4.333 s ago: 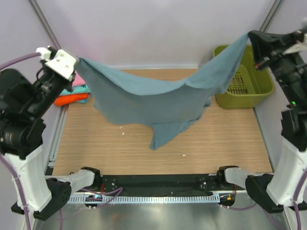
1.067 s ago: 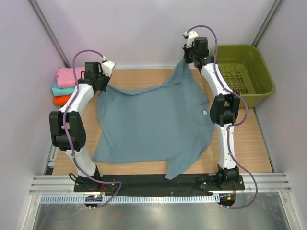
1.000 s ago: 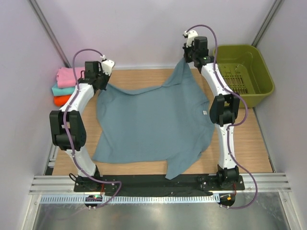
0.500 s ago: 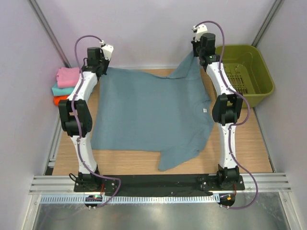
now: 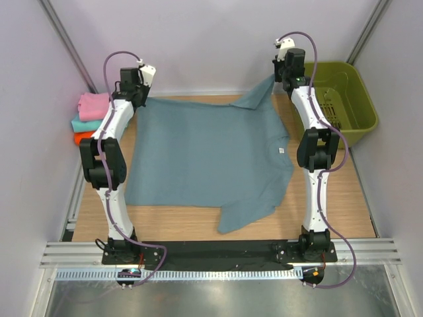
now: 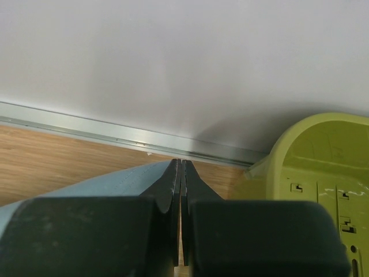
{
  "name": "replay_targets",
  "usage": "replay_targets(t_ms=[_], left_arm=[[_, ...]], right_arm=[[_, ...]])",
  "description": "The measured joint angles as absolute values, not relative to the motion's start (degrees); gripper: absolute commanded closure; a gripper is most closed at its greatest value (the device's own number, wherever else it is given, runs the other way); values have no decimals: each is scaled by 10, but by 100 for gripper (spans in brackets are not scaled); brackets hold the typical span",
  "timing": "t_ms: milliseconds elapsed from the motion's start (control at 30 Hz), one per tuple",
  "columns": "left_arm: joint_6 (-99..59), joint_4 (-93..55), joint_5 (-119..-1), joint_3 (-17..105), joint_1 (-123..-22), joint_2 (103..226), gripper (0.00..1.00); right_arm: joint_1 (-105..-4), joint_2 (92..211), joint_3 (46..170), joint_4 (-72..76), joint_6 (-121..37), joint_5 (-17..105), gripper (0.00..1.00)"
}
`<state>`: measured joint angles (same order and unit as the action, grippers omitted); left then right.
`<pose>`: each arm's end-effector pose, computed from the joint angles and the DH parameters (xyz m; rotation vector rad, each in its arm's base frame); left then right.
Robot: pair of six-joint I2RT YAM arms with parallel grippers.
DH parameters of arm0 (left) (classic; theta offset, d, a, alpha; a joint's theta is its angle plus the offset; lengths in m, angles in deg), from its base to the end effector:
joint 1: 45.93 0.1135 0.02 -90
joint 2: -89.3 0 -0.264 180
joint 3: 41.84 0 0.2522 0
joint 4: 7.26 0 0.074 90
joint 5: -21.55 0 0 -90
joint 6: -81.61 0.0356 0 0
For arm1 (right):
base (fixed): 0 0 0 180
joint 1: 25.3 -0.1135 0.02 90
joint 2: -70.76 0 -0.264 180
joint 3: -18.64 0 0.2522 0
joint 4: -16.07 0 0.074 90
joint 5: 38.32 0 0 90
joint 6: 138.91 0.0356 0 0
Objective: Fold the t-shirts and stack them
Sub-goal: Fold the tshirt
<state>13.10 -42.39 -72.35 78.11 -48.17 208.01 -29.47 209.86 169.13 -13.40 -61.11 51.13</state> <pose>0.4896 -0.0167 0.2894 0.4081 2.1342 0.2665 0.5694 0.0419 0.3021 -0.2752 1.8671 -0.0868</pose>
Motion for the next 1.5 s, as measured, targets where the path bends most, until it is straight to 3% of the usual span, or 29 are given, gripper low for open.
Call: replay_targets(t_ms=[467, 1133, 1500], left_arm=[[135, -448, -725, 768, -482, 2066, 100], [150, -574, -708, 599, -482, 1862, 100], [147, -586, -708, 550, -478, 1848, 100]], right_arm=[[-296, 2054, 1648, -166, -617, 487, 99], [-290, 1729, 1344, -237, -550, 417, 99], [-293, 1603, 1131, -240, -530, 403, 99]])
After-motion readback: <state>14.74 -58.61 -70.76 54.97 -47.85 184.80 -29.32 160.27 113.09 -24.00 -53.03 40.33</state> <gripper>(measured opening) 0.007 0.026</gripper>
